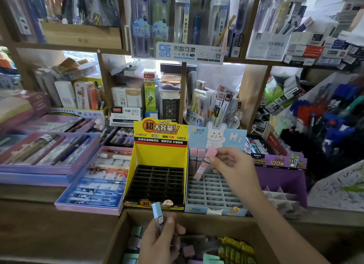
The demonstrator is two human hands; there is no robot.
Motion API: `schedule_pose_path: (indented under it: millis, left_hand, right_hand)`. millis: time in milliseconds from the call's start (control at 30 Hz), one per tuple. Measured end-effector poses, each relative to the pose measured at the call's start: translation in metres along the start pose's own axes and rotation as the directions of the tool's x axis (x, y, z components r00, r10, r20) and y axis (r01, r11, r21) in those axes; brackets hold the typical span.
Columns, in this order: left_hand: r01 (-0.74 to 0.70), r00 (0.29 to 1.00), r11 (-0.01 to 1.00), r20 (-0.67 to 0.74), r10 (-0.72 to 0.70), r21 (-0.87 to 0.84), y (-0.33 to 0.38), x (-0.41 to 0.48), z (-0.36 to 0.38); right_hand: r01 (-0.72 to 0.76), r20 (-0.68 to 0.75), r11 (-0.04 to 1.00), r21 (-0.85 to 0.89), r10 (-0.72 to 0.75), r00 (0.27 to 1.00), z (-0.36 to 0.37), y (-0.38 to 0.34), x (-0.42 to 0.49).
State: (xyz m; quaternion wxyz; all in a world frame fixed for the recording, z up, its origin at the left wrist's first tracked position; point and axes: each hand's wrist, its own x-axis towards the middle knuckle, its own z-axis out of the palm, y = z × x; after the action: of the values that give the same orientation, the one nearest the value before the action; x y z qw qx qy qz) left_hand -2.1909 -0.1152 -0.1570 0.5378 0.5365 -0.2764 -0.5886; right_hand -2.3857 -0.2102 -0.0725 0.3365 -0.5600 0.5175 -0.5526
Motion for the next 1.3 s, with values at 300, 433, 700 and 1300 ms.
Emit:
schedule_pose_path:
  millis: [300,433,700,1300]
  left_hand:
    - [0.031,0.998,0.997,-0.046,-0.034,-0.075,-0.005,0.006,0.0]
    - [0.034,0.999,0.997,-0.034,-0.037,-0.07,-0.004,0.006,-0.001]
    - [0.056,0.998,0.992,-0.035,-0.06,-0.111,-0.005,0.007,-0.001]
    - [0.014,1.0,0.998,0.012,-0.014,-0.055,0.014,0.001,0.001]
  right_hand:
    - [0.058,0.05,0.979,-0.194,-0.049,0.998,0.002,0.015,0.019]
    - [0.052,0.081,0.965,-0.258,-0.032,0.996,0.004,0.018,0.021]
    - [0.019,0.092,0.976,-0.216,0.001,0.996,0.025,0.021,0.025]
    - [-0.009,0.034,0.982,-0.189,0.016,0.999,0.01,0.018,-0.014]
